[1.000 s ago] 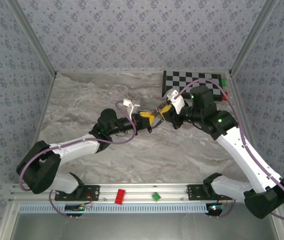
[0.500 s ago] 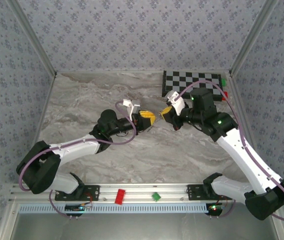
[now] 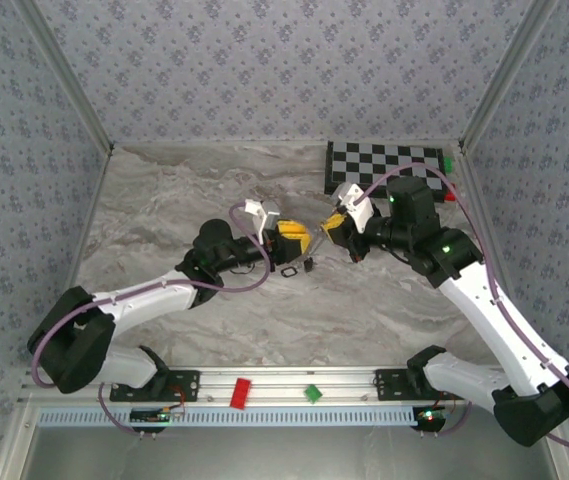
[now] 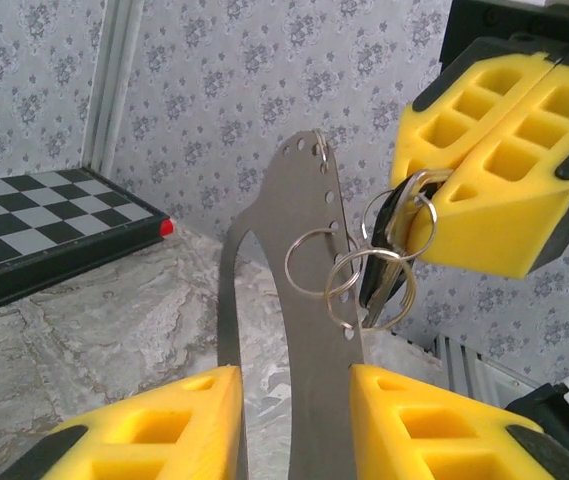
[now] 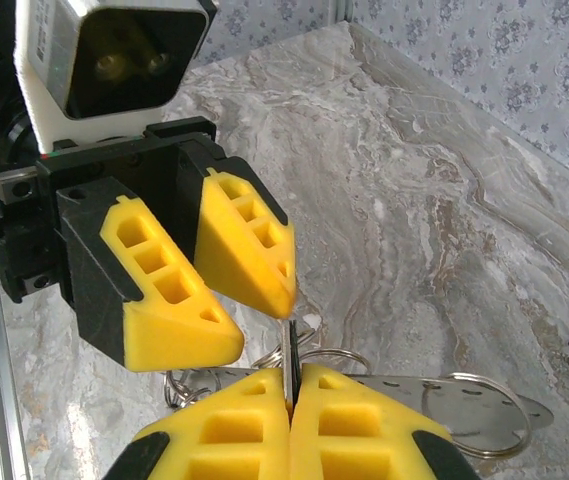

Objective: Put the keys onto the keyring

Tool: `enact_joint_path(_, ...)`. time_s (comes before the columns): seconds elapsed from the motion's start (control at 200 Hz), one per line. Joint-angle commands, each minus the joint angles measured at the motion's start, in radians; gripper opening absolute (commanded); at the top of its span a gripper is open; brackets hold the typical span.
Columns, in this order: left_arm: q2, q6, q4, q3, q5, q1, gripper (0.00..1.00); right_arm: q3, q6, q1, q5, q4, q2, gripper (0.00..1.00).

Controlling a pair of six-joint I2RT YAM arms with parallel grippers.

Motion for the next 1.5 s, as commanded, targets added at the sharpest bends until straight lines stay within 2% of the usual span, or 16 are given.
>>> enact_joint_path(0.0, -0.022, 0.047, -0.032, 0.055, -0.002, 0.0, 0.33, -0.005, -0.022, -0.003, -0.046, 0.03, -0.025, 0.0)
enact_joint_path(0.64, 0.009, 0.032, 0.023, 0.112, 0.213, 0.01, 0.33, -0.009, -0.025, -0.003, -0.083, 0.026, -0.033, 0.0)
enact_joint_path(0.72, 0.018, 0.028, 0.037, 0.116, 0.225, 0.008, 0.34, -0.011, -0.025, -0.003, -0.085, 0.028, -0.032, 0.0)
enact_joint_path(0.81, 0.03, 0.035, 0.028, 0.131, 0.242, 0.003, 0.39, -0.011, -0.023, -0.003, -0.089, 0.028, -0.032, 0.0)
enact_joint_path(0.935, 0.047, 0.037, 0.032, 0.141, 0.235, 0.002, 0.39, -0.01, -0.017, -0.001, -0.102, 0.029, -0.033, 0.0)
enact_joint_path(1.04, 0.056, 0.032, 0.046, 0.143, 0.224, 0.001, 0.38, -0.012, -0.014, -0.001, -0.109, 0.029, -0.037, 0.0)
enact_joint_path(1.209, 0.062, 0.035, 0.057, 0.142, 0.234, -0.01, 0.28, -0.017, -0.023, -0.003, -0.107, 0.027, -0.043, 0.0)
enact_joint_path(1.289, 0.061, 0.038, 0.057, 0.141, 0.236, -0.014, 0.18, -0.021, -0.025, -0.003, -0.109, 0.027, -0.045, 0.0)
enact_joint_path(1.494, 0.043, 0.047, 0.037, 0.134, 0.225, -0.015, 0.18, -0.03, -0.028, -0.006, -0.105, 0.016, -0.058, 0.0)
